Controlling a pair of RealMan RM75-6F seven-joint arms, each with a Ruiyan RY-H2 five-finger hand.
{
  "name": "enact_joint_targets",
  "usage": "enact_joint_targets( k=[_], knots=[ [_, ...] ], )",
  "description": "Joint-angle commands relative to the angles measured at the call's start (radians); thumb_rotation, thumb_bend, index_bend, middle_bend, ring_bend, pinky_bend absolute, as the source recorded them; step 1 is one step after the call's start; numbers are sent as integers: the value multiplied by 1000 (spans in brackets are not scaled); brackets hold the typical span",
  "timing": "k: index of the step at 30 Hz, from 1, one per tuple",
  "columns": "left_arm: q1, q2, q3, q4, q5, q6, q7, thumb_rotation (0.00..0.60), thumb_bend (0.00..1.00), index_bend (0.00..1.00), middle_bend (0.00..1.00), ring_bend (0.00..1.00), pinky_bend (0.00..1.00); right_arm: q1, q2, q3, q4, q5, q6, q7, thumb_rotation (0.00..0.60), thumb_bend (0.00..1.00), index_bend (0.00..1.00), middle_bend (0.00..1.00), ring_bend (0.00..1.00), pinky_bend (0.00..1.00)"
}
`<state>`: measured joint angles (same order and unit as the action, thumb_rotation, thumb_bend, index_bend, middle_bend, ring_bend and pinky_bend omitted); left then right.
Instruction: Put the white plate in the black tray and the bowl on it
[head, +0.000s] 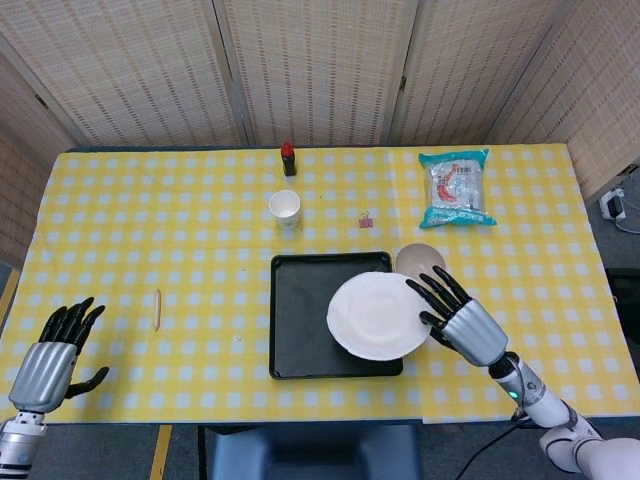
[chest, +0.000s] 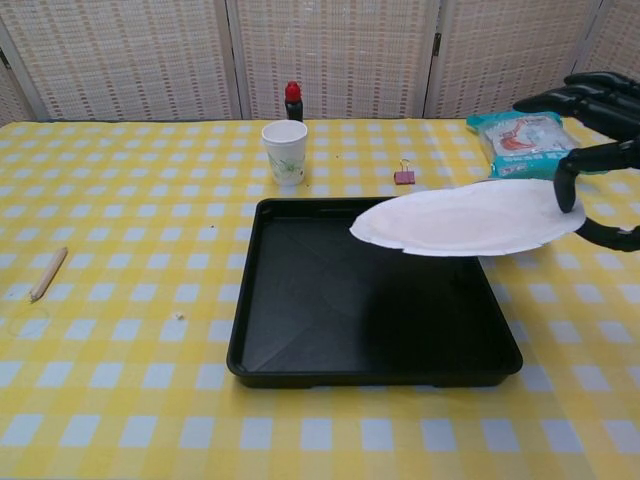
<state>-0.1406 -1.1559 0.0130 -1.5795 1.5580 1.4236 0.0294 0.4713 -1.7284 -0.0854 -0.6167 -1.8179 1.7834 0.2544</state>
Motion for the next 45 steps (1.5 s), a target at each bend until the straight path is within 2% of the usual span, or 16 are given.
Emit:
enact_joint_targets(
  k=[1, 8, 18, 20, 22, 25, 27, 30, 35, 40, 43, 45],
  knots=[
    [-5, 3, -1, 2, -8, -13, -14, 600, 308, 0, 0, 0, 1, 58, -44, 11, -31, -12, -88, -39, 600, 526, 690, 112, 83, 0],
    [-11, 3, -1, 9, -16, -30, -37, 600, 308, 0, 0, 0, 2, 141, -105, 12, 4, -17, -237, -110, 600, 526, 690, 93, 74, 0],
    [-12, 8, 0, 8, -26, -40, -37, 600, 308, 0, 0, 0, 3, 209, -157, 30, 19, 5, -350, -154, 600, 526, 667, 70, 62, 0],
    [-11, 11, -2, 7, -25, -35, -41, 600, 308, 0, 0, 0, 3, 212, -158, 28, 17, 6, -358, -168, 600, 526, 616, 51, 49, 0],
    [-9, 13, -3, 7, -25, -29, -44, 600, 307, 0, 0, 0, 3, 210, -151, 24, 6, 10, -372, -179, 600, 525, 492, 17, 19, 0],
    [-6, 12, -8, 15, -29, -20, -31, 600, 308, 0, 0, 0, 2, 202, -120, 21, -48, 29, -416, -213, 600, 525, 183, 0, 0, 0],
    [-5, 6, -10, 18, -34, -19, -16, 600, 308, 0, 0, 0, 2, 200, -88, 20, -111, 43, -451, -245, 600, 525, 44, 0, 0, 0],
    [-8, 7, -6, 16, -26, -24, -25, 600, 310, 0, 0, 0, 2, 199, -40, 18, -203, 56, -488, -299, 600, 475, 1, 0, 0, 0],
    [-7, 6, -4, 17, -18, -20, -29, 600, 312, 0, 0, 0, 2, 197, 36, 19, -346, 71, -527, -372, 600, 376, 0, 0, 0, 0],
    [-6, 7, -6, 17, -22, -19, -29, 600, 313, 0, 0, 0, 2, 194, 107, 16, -453, 86, -563, -422, 600, 341, 0, 0, 0, 0],
    [-9, 7, -4, 15, -21, -25, -30, 600, 312, 0, 0, 0, 2, 199, 155, 30, -545, 127, -626, -490, 600, 319, 0, 0, 0, 0],
    [-9, 7, -3, 14, -17, -23, -30, 600, 313, 0, 0, 0, 2, 196, 175, 38, -586, 137, -631, -505, 600, 317, 0, 0, 0, 0]
  ],
)
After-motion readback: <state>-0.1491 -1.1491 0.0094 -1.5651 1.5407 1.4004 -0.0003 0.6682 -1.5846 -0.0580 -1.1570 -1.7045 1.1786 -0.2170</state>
